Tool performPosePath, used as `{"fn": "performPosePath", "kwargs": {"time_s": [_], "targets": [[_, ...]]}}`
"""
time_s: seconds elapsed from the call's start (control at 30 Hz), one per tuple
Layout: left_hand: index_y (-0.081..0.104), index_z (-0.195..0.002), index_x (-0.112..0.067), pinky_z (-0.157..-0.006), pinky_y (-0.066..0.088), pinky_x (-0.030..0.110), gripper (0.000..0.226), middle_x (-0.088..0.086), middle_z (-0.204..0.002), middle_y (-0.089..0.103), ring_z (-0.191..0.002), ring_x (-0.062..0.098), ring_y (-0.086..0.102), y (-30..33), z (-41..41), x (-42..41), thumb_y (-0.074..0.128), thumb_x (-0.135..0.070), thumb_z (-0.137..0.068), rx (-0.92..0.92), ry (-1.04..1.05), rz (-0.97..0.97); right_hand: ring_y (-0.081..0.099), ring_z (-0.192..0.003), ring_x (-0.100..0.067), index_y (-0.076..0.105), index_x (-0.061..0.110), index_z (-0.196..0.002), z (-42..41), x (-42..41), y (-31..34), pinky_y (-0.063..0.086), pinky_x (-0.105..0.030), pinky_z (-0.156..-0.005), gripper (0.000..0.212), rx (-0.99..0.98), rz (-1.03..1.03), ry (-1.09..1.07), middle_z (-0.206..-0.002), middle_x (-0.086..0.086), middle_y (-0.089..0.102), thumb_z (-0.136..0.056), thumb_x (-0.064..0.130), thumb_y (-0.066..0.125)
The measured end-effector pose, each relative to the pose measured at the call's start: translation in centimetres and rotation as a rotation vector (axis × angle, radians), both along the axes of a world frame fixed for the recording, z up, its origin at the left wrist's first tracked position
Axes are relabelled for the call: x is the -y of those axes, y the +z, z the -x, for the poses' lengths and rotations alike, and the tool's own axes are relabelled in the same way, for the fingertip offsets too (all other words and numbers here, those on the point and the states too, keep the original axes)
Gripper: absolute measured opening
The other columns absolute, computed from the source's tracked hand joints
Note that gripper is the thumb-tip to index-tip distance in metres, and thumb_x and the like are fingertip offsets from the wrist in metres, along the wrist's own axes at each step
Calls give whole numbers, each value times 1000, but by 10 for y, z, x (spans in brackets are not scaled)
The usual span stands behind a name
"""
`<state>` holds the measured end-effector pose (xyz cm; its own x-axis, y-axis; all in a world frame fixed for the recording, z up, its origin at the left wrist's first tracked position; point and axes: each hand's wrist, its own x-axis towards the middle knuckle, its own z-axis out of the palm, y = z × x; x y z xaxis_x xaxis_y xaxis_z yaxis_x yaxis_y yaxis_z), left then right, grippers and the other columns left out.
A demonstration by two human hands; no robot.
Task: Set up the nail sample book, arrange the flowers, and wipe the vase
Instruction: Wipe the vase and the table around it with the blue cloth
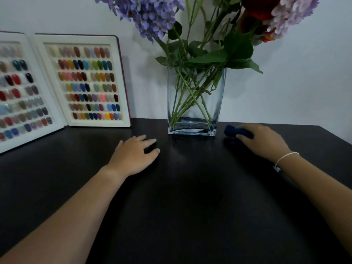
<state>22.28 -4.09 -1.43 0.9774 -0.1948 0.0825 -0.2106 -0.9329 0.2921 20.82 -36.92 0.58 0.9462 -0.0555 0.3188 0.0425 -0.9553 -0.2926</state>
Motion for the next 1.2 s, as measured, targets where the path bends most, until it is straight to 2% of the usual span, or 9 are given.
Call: {"fn": "performPosePath", "kwargs": {"time_s": [0.13,0.27,0.37,0.53,0.7,0.83,0.9,1.0,1.2], "targets": [[27,-139,-40,-113,6,46,51,-4,-155,19,-142,22,12,-3,7,-2,29,-55,-89,-10,5,-33,57,-95,-26,56,26,-117,11,-28,0,40,-30,-75,31,191,-86,179,-107,-6,60,-85,26,58],[27,-140,-36,-114,7,44,48,-3,-155,19,-142,22,14,-4,2,0,27,-47,-93,10,-10,-24,54,-99,-25,54,28,-116,6,-85,1,49,-40,-81,32,256,-32,300,-115,-3,51,-84,29,60],[27,-140,-34,-113,10,44,48,-3,-154,21,-142,22,16,-5,-1,-2,29,-44,-93,25,-13,-22,44,-109,-29,56,28,-118,-10,-122,-1,45,-42,-84,32,257,84,330,-122,-7,47,-87,29,57],[26,-141,-29,-113,13,43,52,-3,-154,22,-141,21,17,-7,-4,-2,30,-44,-92,45,-15,-30,40,-109,-30,58,33,-116,-33,-152,-4,45,-43,-76,28,127,238,300,-113,-8,46,-90,31,50],[27,-141,-30,-113,13,42,52,-4,-154,22,-141,21,17,-7,-5,-4,31,-45,-92,34,-22,-24,40,-114,-32,59,36,-114,-33,-141,-1,45,-46,-85,27,38,275,230,-119,-8,47,-91,36,45],[28,-140,-31,-113,13,41,51,-5,-154,22,-141,20,18,-6,-6,-5,31,-44,-92,21,-20,-19,41,-113,-31,58,38,-114,-23,-103,0,44,-43,-82,27,-19,230,136,-117,-7,48,-92,35,43],[28,-140,-31,-112,14,40,51,-4,-154,23,-141,20,19,-6,-6,-4,31,-44,-91,27,-22,-24,41,-111,-31,57,38,-115,-16,-79,0,44,-42,-81,27,-25,211,87,-114,-7,49,-92,36,44],[28,-140,-30,-112,15,41,51,-4,-154,23,-141,21,19,-6,-6,-4,32,-44,-91,27,-22,-31,42,-110,-31,55,39,-117,-7,-58,-2,42,-39,-78,28,-30,194,59,-98,-2,44,-91,40,43],[27,-140,-31,-112,15,41,53,-4,-153,23,-140,22,19,-7,-6,-2,31,-46,-90,35,-10,-35,42,-111,-28,52,40,-118,-7,-55,-2,40,-40,-87,39,-104,126,88,-98,2,39,-84,57,41]]}}
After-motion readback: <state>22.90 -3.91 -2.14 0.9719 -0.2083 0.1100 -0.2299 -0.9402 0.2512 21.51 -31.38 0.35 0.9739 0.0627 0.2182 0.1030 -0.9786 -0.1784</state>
